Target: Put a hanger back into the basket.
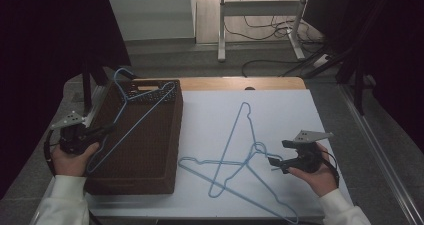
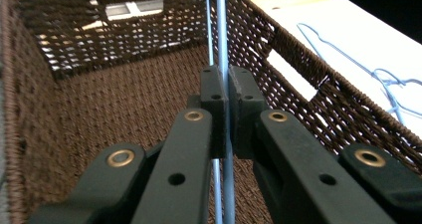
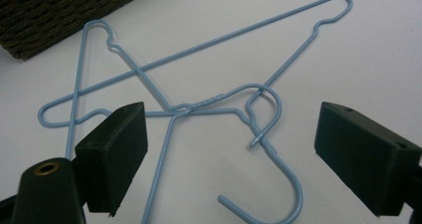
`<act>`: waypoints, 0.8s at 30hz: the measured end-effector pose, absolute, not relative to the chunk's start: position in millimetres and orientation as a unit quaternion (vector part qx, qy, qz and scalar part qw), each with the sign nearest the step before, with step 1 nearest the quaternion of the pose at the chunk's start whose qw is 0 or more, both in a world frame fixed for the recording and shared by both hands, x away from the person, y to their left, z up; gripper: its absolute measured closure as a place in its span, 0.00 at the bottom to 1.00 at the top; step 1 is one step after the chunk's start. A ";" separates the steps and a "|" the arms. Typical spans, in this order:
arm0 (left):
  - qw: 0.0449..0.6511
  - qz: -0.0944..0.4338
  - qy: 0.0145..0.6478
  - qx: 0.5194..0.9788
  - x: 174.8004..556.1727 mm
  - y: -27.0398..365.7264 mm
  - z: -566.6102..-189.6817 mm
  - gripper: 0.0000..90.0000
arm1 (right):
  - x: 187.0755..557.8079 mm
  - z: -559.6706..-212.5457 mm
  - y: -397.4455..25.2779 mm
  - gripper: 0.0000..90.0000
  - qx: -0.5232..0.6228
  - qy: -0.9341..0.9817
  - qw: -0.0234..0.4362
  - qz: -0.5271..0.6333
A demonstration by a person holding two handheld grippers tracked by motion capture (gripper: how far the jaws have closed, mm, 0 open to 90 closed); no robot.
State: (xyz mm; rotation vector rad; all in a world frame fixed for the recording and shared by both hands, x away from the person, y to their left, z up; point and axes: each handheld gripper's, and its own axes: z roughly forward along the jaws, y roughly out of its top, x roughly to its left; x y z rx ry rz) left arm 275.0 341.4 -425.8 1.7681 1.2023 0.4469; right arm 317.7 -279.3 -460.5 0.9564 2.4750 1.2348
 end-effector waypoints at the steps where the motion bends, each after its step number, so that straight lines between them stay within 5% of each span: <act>1: 0.454 0.177 0.489 0.723 276.8 339.8 -428.8 0.97 | 317.7 -460.5 -279.2 0.15 0.325 0.841 0.107 0.420; 11: 0.431 0.169 0.512 0.724 284.0 341.0 -440.7 0.96 | 317.5 -461.0 -278.9 0.15 0.320 0.845 0.103 0.416; 12: 0.418 0.167 0.529 0.720 286.8 342.8 -443.2 0.92 | 317.5 -461.1 -278.8 0.15 0.319 0.846 0.102 0.415; 15: 0.392 0.186 0.543 0.719 288.6 342.9 -445.5 0.58 | 317.4 -461.5 -278.2 0.15 0.317 0.847 0.101 0.415; 24: 0.414 0.211 0.514 0.721 280.3 334.2 -429.5 0.41 | 317.8 -461.5 -278.1 0.15 0.318 0.847 0.101 0.415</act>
